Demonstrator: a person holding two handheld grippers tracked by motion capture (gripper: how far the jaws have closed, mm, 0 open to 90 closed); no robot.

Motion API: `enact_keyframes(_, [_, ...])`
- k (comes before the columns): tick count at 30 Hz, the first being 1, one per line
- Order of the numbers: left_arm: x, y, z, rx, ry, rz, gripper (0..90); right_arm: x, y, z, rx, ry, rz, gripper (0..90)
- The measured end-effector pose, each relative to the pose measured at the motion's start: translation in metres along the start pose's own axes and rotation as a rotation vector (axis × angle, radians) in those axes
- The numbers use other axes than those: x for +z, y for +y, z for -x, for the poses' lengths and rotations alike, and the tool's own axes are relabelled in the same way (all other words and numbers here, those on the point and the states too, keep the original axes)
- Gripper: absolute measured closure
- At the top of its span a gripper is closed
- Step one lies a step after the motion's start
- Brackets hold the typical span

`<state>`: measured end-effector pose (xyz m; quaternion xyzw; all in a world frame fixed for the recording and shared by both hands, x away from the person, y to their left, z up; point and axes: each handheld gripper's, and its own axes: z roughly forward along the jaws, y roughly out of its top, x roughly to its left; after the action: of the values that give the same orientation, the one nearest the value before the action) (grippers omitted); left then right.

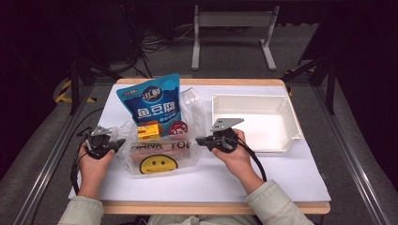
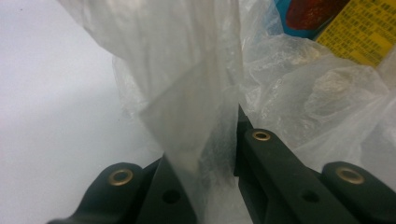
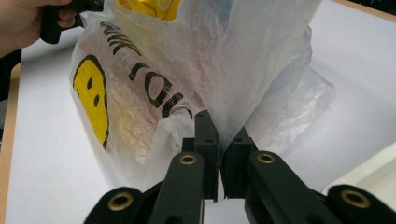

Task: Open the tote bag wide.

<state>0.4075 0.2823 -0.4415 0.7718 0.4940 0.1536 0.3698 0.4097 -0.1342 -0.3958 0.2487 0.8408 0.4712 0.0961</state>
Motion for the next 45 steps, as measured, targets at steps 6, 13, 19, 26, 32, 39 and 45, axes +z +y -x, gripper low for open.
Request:
enact_keyframes(6, [-0.001, 0.001, 0.000, -0.006, -0.012, 0.012, 88.0, -0.011, 0.010, -0.001, 0.027, 0.029, 0.064, 59.5])
enact_keyframes(13, [-0.002, 0.002, 0.000, -0.010, -0.010, 0.021, 87.5, -0.023, 0.028, -0.006, 0.014, 0.003, 0.121, 37.1])
enact_keyframes(19, [-0.004, 0.003, 0.000, 0.001, -0.010, 0.036, 86.0, -0.033, 0.053, -0.001, 0.017, -0.033, 0.180, 30.5])
enact_keyframes(26, [-0.005, 0.003, -0.002, 0.001, -0.016, 0.048, 86.0, -0.033, 0.075, 0.004, 0.012, -0.072, 0.219, 26.3])
enact_keyframes(32, [-0.006, 0.003, -0.002, 0.006, -0.013, 0.054, 85.9, -0.029, 0.095, 0.009, 0.003, -0.117, 0.232, 23.5])
enact_keyframes(39, [-0.007, 0.003, -0.002, 0.009, -0.016, 0.062, 86.0, -0.022, 0.111, 0.012, 0.000, -0.133, 0.239, 24.0])
enact_keyframes(45, [-0.008, 0.003, -0.002, 0.012, -0.017, 0.068, 86.0, -0.010, 0.116, 0.015, -0.015, -0.151, 0.218, 33.8])
